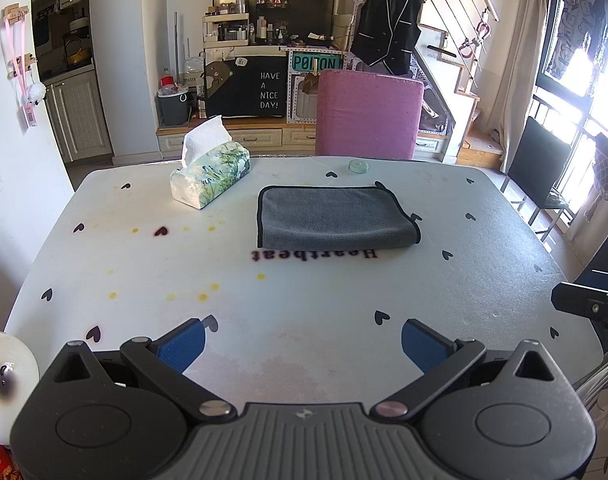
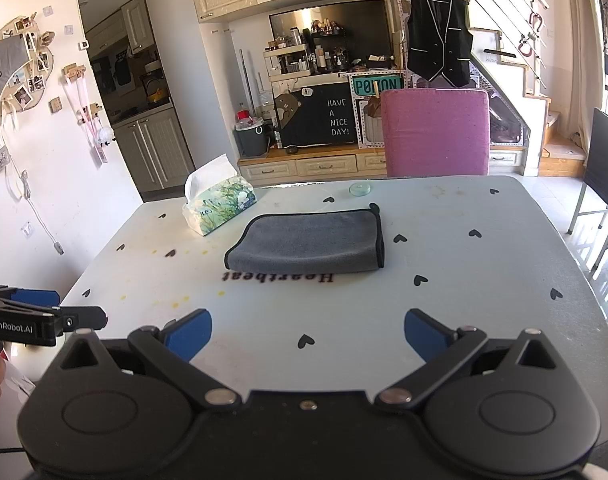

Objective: Fold towel

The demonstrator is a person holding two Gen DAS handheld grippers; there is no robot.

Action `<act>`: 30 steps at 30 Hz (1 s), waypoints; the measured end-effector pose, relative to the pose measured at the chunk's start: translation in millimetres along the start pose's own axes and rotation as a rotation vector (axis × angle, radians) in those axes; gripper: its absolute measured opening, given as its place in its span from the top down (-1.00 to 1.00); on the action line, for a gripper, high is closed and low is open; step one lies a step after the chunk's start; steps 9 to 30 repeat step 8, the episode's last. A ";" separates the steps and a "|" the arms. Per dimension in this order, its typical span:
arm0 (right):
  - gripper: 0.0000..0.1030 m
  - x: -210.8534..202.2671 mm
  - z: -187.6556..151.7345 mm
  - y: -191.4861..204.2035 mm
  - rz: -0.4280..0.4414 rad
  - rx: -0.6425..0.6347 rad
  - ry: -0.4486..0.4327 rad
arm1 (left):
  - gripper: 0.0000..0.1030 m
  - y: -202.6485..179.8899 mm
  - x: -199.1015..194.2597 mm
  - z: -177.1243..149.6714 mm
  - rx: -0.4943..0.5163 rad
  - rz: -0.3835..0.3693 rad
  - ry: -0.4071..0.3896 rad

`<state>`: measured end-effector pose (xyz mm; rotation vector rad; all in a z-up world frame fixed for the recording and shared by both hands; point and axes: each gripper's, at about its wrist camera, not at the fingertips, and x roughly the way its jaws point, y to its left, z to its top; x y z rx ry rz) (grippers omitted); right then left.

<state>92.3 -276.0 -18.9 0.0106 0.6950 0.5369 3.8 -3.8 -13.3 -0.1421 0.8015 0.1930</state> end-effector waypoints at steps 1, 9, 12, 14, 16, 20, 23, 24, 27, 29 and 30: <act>-0.99 0.1 0.1 0.3 0.000 0.000 0.000 | -1.00 0.0 0.0 0.0 0.000 0.000 0.000; -0.99 0.0 -0.2 -0.4 0.000 0.000 0.000 | -1.00 0.0 0.0 -0.1 0.000 0.000 0.000; -0.99 0.0 -0.2 -0.4 0.000 0.000 0.000 | -1.00 0.0 0.0 -0.1 0.000 0.000 0.000; -0.99 0.0 -0.2 -0.4 0.000 0.000 0.000 | -1.00 0.0 0.0 -0.1 0.000 0.000 0.000; -0.99 0.0 -0.2 -0.4 0.000 0.000 0.000 | -1.00 0.0 0.0 -0.1 0.000 0.000 0.000; -0.99 0.0 -0.2 -0.4 0.000 0.000 0.000 | -1.00 0.0 0.0 -0.1 0.000 0.000 0.000; -0.99 0.0 -0.2 -0.4 0.000 0.000 0.000 | -1.00 0.0 0.0 -0.1 0.000 0.000 0.000; -0.99 0.0 -0.2 -0.4 0.000 0.000 0.000 | -1.00 0.0 0.0 -0.1 0.000 0.000 0.000; -0.99 0.0 -0.2 -0.4 0.000 0.000 0.000 | -1.00 0.0 0.0 -0.1 0.000 0.000 0.000; -0.99 0.0 -0.2 -0.4 0.000 0.000 0.000 | -1.00 0.0 0.0 -0.1 0.000 0.000 0.000; -0.99 0.0 -0.2 -0.4 0.000 0.000 0.000 | -1.00 0.0 0.0 -0.1 0.000 0.000 0.000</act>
